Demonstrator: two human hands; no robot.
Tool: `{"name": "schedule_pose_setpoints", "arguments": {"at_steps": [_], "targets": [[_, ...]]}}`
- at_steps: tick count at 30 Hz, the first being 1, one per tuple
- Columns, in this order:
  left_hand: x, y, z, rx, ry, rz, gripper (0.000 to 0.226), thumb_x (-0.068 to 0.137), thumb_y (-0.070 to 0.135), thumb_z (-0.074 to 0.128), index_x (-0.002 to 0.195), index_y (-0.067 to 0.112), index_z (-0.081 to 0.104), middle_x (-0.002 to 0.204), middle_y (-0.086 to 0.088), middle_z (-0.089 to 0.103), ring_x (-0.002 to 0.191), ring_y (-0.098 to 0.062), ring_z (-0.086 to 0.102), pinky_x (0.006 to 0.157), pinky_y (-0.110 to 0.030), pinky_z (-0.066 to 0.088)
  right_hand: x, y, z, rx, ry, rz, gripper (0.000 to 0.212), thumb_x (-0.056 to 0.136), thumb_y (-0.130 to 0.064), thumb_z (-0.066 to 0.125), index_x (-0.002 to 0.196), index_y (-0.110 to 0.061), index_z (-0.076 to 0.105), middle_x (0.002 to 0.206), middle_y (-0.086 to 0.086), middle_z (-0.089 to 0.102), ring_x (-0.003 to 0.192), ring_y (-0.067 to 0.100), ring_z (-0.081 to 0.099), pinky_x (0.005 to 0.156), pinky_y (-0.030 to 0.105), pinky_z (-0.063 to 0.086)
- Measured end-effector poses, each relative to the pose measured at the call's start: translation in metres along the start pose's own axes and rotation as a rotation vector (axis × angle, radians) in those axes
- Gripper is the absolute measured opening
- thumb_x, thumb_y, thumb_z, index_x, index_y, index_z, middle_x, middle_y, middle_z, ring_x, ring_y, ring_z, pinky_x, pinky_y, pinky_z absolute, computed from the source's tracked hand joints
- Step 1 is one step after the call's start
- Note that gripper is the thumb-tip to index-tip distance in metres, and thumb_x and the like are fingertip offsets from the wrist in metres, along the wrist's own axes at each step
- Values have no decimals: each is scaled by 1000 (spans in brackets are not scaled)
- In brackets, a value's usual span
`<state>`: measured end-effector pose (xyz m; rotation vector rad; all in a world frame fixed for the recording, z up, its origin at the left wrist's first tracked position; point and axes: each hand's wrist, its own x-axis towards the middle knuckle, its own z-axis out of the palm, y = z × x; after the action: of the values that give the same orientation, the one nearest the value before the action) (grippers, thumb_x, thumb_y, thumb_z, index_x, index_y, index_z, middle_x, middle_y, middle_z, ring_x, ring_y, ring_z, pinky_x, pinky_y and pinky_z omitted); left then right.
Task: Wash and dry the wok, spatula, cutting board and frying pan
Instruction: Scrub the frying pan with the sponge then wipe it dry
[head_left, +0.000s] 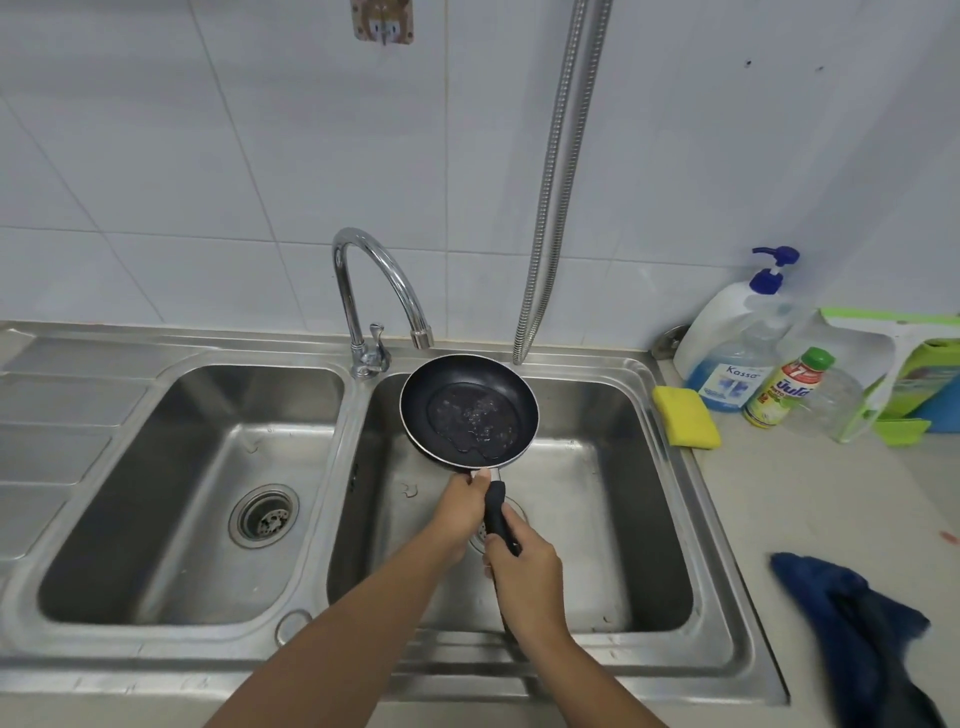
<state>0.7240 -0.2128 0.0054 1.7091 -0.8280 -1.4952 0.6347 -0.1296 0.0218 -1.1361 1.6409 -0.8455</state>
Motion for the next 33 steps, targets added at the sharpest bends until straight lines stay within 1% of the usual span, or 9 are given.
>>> {"name": "schedule_pose_setpoints", "arguments": {"at_steps": [3,6,9,13,15,18,24,28,33], "targets": [[1,5,1,-29,-33,-5,32,103,34,41,101,7,58,92,-7,61,85,-20,56,83,-34,46,-2,-3,-10,33,-58,-28,46,91,-23,55,136,-32,54,113,-15,66,97,1,62,87,19,48],[-2,8,4,-79,-47,5,31,105,32,39,93,8,56,85,-10,61,75,-20,60,80,-36,50,9,-6,-31,70,-85,-62,37,95,-15,52,130,-24,61,126,-12,63,112,2,58,103,24,44],[-13,7,7,-206,-23,-25,20,106,24,38,96,9,47,82,-11,56,63,-15,62,60,-31,58,46,-7,-64,7,66,-116,36,93,-8,53,128,-15,62,134,-2,58,126,13,51,110,27,36],[-24,6,14,-195,34,-23,19,106,26,36,101,8,42,79,-14,52,51,-13,54,40,-22,46,111,-11,-111,-190,332,-115,41,93,-8,51,133,-12,58,148,8,43,134,28,37,110,32,25],[-27,5,22,-152,64,-8,21,106,28,35,96,11,41,69,-9,50,43,-11,49,38,-22,39,136,-10,-128,-294,405,-77,46,91,-11,52,137,-16,55,154,10,34,134,36,30,109,38,26],[-29,4,30,-127,121,-18,22,105,30,36,91,15,42,74,-8,47,45,-13,47,37,-21,35,171,-8,-155,-477,432,-58,54,87,-18,57,140,-20,50,158,15,22,132,42,27,109,46,26],[-38,7,37,-33,120,-34,19,105,27,37,92,13,41,81,-14,47,43,-15,44,36,-22,32,232,-1,-194,-649,352,124,62,91,-33,54,148,-25,31,160,19,5,140,48,14,116,57,6],[-44,10,44,-52,104,-41,21,106,24,35,88,13,40,74,-12,53,40,-14,42,34,-20,30,230,19,-189,-655,408,75,55,89,-27,59,141,-32,41,154,17,22,120,42,37,105,48,27],[-48,7,40,-24,88,-51,23,106,26,34,89,12,41,76,-12,58,40,-14,42,34,-19,31,218,23,-189,-611,435,56,52,90,-26,60,139,-36,46,146,14,32,115,39,39,100,45,29]]}}
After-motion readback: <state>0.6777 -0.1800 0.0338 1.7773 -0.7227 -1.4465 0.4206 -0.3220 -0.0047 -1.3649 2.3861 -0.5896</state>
